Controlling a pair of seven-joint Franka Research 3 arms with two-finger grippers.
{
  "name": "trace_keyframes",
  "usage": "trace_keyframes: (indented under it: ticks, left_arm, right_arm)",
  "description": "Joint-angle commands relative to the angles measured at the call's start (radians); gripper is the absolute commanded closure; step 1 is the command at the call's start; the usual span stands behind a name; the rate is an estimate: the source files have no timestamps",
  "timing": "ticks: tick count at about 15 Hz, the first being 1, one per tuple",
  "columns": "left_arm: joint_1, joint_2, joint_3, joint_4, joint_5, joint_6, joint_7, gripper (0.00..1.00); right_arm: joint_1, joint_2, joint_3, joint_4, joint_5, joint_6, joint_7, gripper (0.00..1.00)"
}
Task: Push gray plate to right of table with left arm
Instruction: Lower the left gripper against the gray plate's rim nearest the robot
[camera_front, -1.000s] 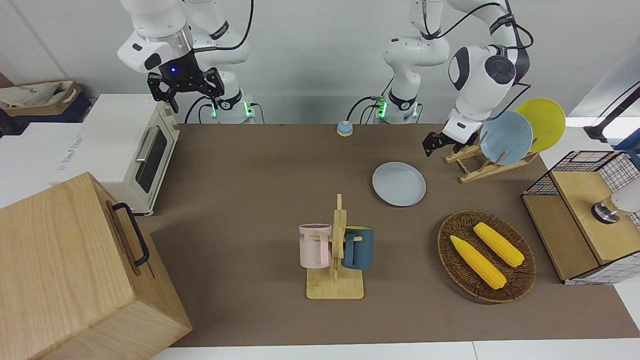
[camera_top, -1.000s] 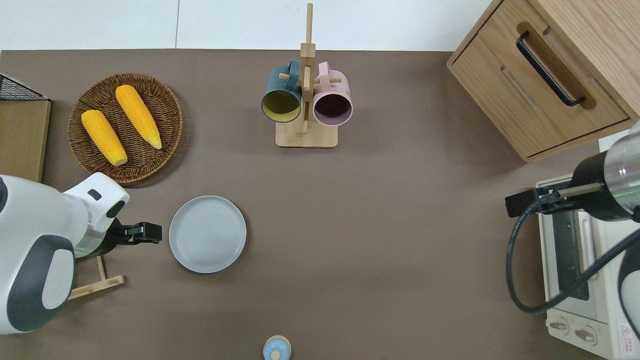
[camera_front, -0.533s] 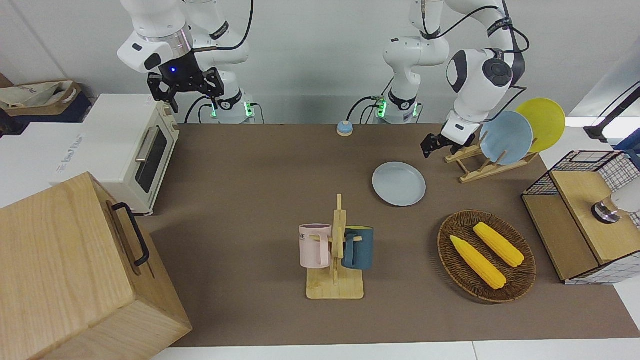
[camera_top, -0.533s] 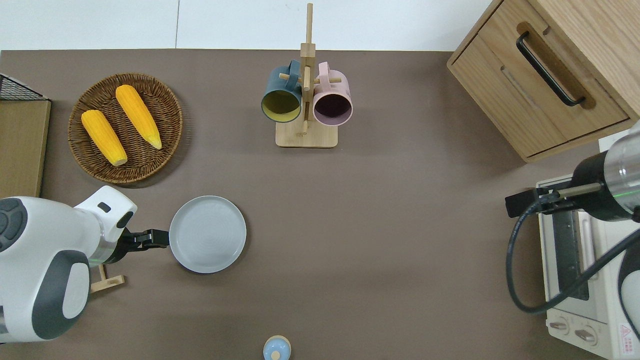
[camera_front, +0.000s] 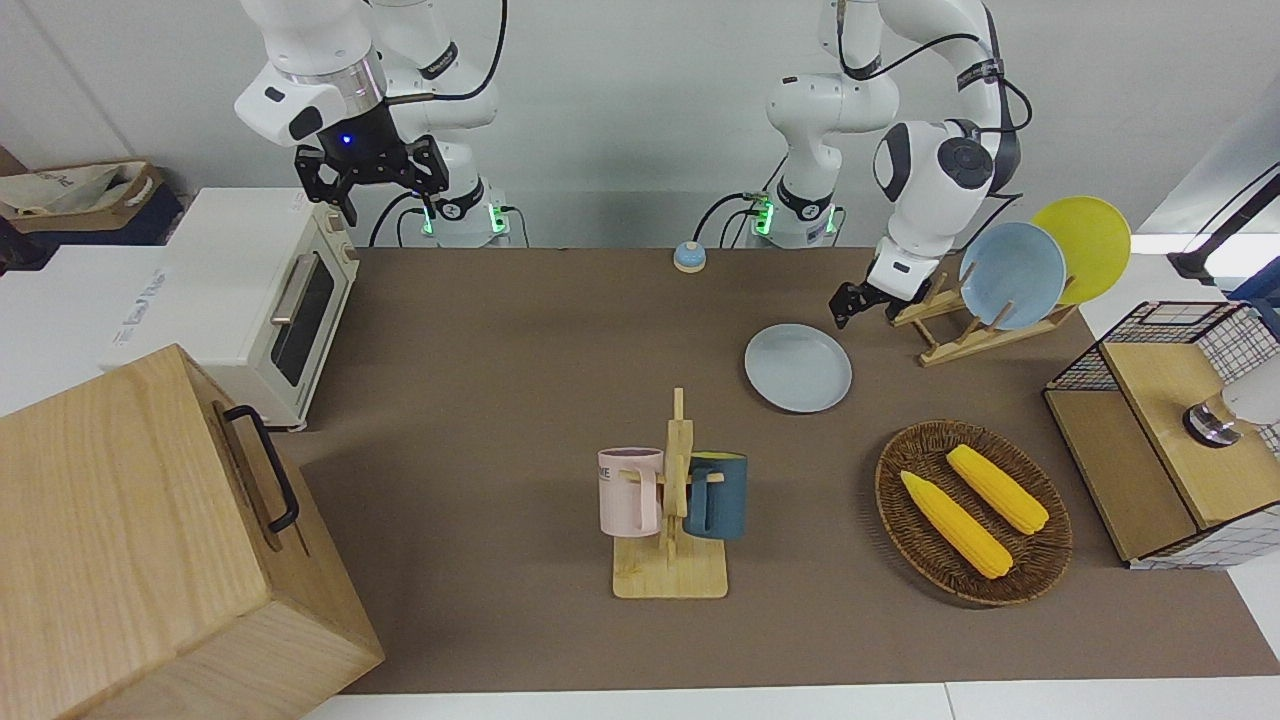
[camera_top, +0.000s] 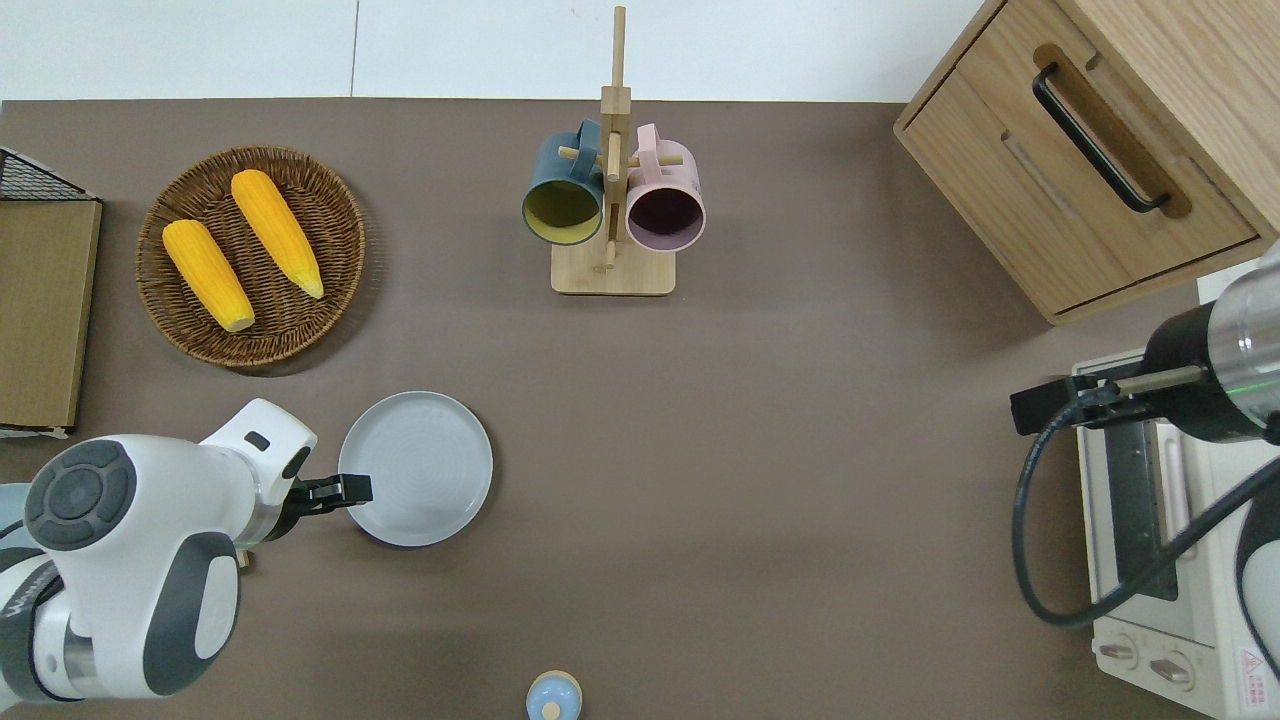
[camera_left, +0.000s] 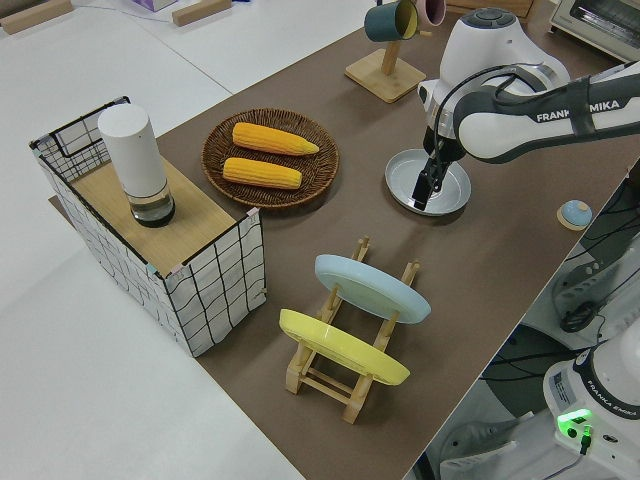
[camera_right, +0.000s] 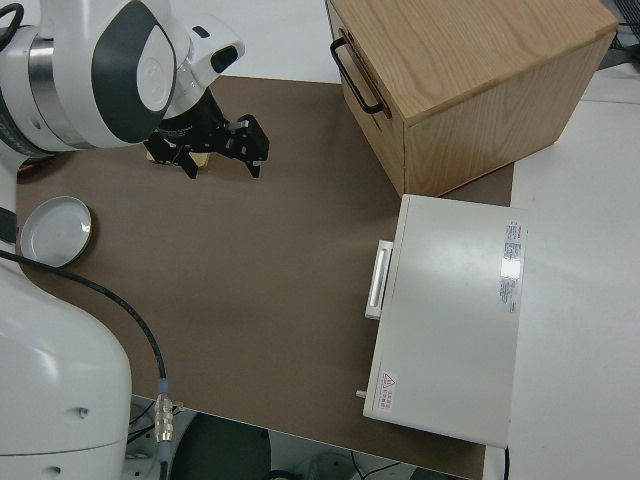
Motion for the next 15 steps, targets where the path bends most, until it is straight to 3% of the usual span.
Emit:
trace_keyframes:
  ticks: [1,15]
  left_arm:
    - [-0.025,-0.024,-0.014,-0.087,-0.009,0.111,-0.068,0.00]
    - [-0.037,0.058,-0.028,-0.149,-0.008,0.255,-0.091,0.04]
  right_arm:
    - [-0.020,-0.003,0.013,0.008,0.010,-0.014,0.002,0.017]
    - [-0.020,-0.003,0.015,0.008,0.010,-0.014,0.002,0.017]
